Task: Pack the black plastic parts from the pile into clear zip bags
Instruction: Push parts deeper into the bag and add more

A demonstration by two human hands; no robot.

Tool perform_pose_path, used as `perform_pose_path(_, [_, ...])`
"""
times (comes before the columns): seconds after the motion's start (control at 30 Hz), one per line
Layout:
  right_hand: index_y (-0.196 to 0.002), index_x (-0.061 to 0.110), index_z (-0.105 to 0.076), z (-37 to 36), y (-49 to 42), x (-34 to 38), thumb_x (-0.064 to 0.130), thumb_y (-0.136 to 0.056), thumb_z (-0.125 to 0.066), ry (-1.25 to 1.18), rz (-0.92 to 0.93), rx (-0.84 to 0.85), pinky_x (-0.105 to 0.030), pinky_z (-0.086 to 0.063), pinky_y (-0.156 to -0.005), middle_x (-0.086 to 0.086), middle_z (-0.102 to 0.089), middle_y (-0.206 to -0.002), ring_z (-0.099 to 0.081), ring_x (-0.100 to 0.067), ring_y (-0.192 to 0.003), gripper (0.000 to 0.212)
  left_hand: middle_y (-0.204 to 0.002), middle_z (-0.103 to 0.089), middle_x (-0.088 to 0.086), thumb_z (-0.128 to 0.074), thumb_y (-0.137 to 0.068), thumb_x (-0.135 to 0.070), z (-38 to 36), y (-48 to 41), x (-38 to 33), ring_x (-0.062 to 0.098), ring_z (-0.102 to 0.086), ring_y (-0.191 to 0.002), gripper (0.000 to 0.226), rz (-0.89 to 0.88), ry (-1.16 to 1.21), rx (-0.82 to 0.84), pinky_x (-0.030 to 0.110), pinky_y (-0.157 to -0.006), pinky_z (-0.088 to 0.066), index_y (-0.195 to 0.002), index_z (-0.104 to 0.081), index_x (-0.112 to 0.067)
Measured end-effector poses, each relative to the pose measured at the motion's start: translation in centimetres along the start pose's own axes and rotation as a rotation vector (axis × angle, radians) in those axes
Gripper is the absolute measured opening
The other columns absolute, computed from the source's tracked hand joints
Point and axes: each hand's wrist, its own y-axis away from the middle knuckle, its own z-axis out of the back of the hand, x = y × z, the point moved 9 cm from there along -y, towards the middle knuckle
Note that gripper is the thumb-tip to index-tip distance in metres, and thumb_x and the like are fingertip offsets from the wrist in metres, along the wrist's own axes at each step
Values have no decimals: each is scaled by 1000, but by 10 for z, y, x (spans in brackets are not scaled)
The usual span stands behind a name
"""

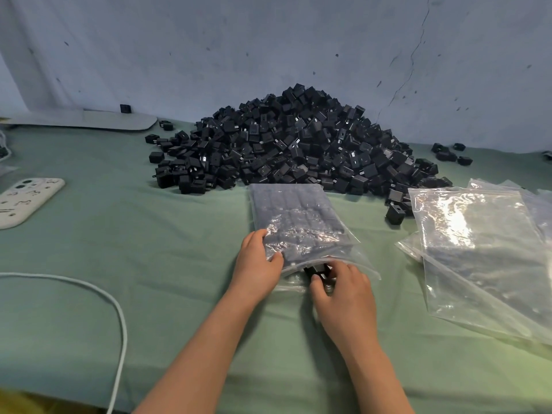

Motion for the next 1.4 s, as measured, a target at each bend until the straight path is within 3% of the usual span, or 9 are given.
perform_pose_path(0.13, [-108,17,-59,-3,0,1,41,-88,-58,68,-3,16,-34,-36,-89,-3,-59,-104,-48,-26,-104,32,-146,-34,3,-63,-87,-33,-4,0,-4,18,-39,-131,65,3,-28,-12,25,-103,-30,-142,-34,-12])
perform_pose_path(0.37, [-110,14,-58,-4,-4,-2,42,-90,-58,42,-32,-10,-36,-38,-91,-5,-59,-109,-48,-27,-106,35,-149,-29,2,-61,-89,-30,-5,-1,-4,18,-39,-132,65,-2,-74,10,28,-104,-32,-144,-31,-14])
perform_pose_path(0.5, [-109,16,-57,-10,-9,-2,49,-90,-55,86,-39,58,-36,-38,-93,-2,-60,-111,-49,-26,-108,37,-148,-31,2,-62,-88,-31,-5,1,-4,18,-39,-131,65,0,-55,10,28,-104,-32,-143,-32,-14])
perform_pose_path(0.8, [-104,16,-60,-12,-13,-1,43,-92,-55,48,-35,52,-36,-39,-92,-1,-62,-109,-51,-25,-108,30,-147,-35,2,-57,-91,-22,-3,-1,0,14,-38,-131,59,27,29,7,12,-85,-23,-143,-32,-15])
perform_pose_path(1.4, [-102,11,-59,-9,-9,0,37,-91,-58,-5,-53,-22,-37,-39,-86,-6,-61,-106,-54,-28,-104,28,-147,-34,3,-66,-86,-26,-3,1,-1,15,-36,-132,69,-8,11,11,18,-100,-26,-144,-31,-13])
